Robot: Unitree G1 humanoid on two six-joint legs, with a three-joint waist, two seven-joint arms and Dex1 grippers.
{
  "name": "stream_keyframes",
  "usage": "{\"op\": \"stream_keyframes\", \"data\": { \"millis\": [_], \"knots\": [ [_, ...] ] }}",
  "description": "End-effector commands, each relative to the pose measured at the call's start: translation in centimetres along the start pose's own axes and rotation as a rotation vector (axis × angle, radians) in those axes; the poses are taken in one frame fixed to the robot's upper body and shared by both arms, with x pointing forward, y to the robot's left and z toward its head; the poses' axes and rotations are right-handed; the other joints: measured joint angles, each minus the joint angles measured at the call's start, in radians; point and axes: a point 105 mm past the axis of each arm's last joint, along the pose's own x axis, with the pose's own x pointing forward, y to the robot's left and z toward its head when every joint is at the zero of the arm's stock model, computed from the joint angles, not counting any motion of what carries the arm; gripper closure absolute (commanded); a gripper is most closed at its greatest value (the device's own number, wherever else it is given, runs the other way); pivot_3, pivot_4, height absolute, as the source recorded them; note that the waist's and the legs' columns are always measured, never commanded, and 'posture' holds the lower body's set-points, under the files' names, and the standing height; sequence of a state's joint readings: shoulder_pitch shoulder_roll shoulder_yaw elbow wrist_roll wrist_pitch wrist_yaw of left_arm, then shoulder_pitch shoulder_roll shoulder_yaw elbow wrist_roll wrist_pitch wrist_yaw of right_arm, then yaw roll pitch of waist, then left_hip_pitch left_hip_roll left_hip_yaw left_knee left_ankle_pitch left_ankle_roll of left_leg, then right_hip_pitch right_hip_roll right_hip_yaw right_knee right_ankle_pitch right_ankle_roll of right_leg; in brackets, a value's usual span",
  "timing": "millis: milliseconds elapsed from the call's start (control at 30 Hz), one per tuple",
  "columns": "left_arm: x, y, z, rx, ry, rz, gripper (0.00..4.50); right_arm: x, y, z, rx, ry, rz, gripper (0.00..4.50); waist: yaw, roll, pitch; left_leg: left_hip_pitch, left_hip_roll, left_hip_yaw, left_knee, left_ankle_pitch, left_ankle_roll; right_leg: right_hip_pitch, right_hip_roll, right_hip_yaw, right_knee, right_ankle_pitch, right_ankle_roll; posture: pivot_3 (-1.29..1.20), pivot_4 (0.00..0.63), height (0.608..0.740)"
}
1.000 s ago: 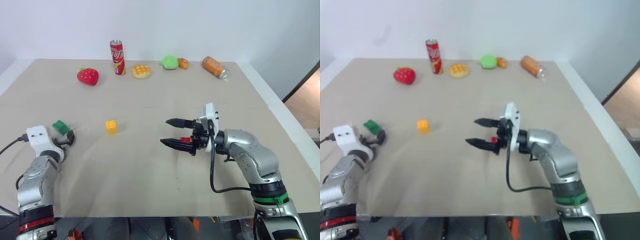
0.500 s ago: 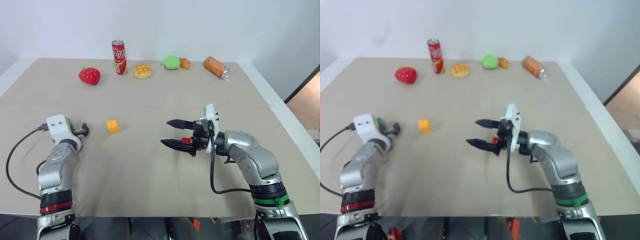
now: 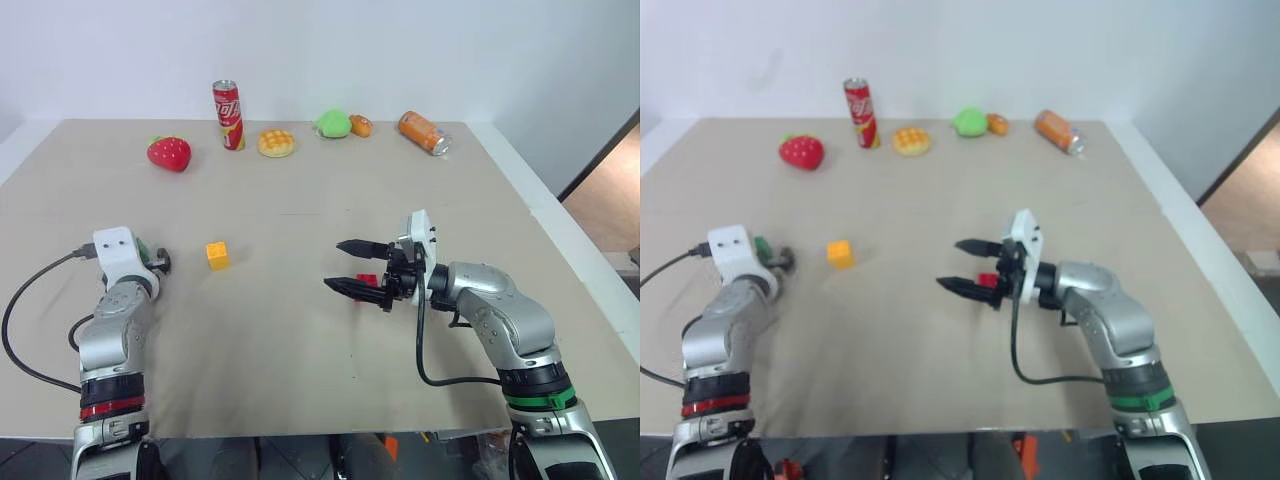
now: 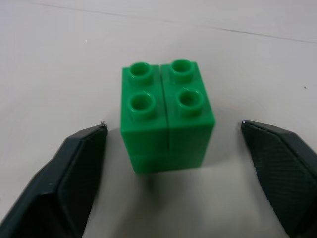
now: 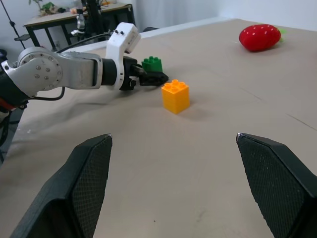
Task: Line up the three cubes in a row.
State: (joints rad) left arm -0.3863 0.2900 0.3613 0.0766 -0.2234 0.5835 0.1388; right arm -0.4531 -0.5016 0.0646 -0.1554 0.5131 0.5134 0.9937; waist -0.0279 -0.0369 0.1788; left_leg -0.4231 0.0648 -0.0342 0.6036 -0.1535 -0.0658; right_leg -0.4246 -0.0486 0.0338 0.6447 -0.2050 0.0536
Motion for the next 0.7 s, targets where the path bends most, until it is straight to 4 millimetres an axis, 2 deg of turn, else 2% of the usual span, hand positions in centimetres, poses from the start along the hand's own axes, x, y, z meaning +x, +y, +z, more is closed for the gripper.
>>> {"op": "stream_keyframes", "data": {
  "millis": [33, 133, 167, 333, 433, 500, 600, 700],
  "knots": [
    [0.2, 1.9, 0.5, -0.01, -0.023, 0.068, 1.76, -0.4, 0.0, 0.7, -0.036, -0.015, -0.013, 0.32, 0.0, 0.0, 0.0, 0.0, 0.0, 0.0, 0.0, 0.0, 0.0, 0.0, 0.0, 0.0, 0.0, 0.0, 0.0, 0.0, 0.15, 0.74],
    [0.3, 1.7, 0.3, -0.058, -0.015, 0.052, 2.94, -0.5, 0.0, 0.7, -0.037, -0.012, -0.014, 0.32, -0.002, 0.0, 0.0, 0.0, 0.0, 0.0, -0.001, 0.0, 0.0, 0.0, 0.0, 0.0, 0.0, 0.0, 0.0, 0.0, 0.15, 0.74],
    [0.2, 1.4, 0.4, -0.074, -0.019, 0.038, 3.17, -0.5, 0.0, 0.7, -0.037, -0.01, -0.014, 0.32, -0.002, 0.0, 0.0, 0.0, 0.0, 0.0, -0.001, 0.0, 0.0, 0.0, 0.0, 0.0, 0.0, 0.0, 0.0, 0.0, 0.15, 0.74],
    [0.3, 1.0, 1.1, -0.112, -0.037, 0.009, 3.17, -0.5, 0.0, 0.7, -0.041, -0.004, -0.012, 0.32, -0.001, 0.0, 0.0, 0.0, 0.0, 0.0, -0.001, 0.0, 0.0, 0.0, 0.0, 0.0, 0.0, 0.0, 0.0, 0.0, 0.15, 0.74],
    [0.3, 0.5, 2.8, -0.156, -0.091, -0.056, 3.17, -0.5, -0.1, 0.7, -0.042, -0.002, -0.013, 0.32, 0.001, 0.0, 0.0, 0.0, 0.0, 0.0, -0.001, 0.0, 0.0, 0.0, 0.0, 0.0, 0.0, 0.0, 0.0, 0.0, 0.15, 0.74],
    [0.6, 0.8, 4.9, -0.151, -0.154, -0.08, 3.17, -0.6, -0.2, 0.7, -0.045, 0.001, -0.018, 0.32, 0.003, -0.001, 0.001, 0.0, 0.0, 0.0, -0.001, 0.0, 0.0, 0.0, 0.0, 0.0, 0.0, 0.0, 0.0, 0.0, 0.15, 0.74],
    [1.2, 1.8, 8.5, -0.02, -0.276, -0.099, 3.17, -1.1, -0.5, 0.9, -0.049, 0.004, -0.033, 0.32, 0.003, -0.003, 0.002, -0.001, 0.0, 0.0, -0.001, 0.0, 0.0, -0.001, 0.0, 0.0, 0.0, 0.0, 0.0, 0.0, 0.15, 0.74],
    [1.4, 0.5, 11.4, 0.067, -0.37, -0.216, 3.17, -2.2, -1.3, 1.8, -0.058, -0.004, -0.07, 0.32, 0.004, -0.003, 0.002, -0.001, 0.0, 0.0, -0.001, 0.0, 0.0, -0.002, 0.0, 0.0, -0.001, 0.0, 0.0, 0.0, 0.15, 0.74]
  ]
}}
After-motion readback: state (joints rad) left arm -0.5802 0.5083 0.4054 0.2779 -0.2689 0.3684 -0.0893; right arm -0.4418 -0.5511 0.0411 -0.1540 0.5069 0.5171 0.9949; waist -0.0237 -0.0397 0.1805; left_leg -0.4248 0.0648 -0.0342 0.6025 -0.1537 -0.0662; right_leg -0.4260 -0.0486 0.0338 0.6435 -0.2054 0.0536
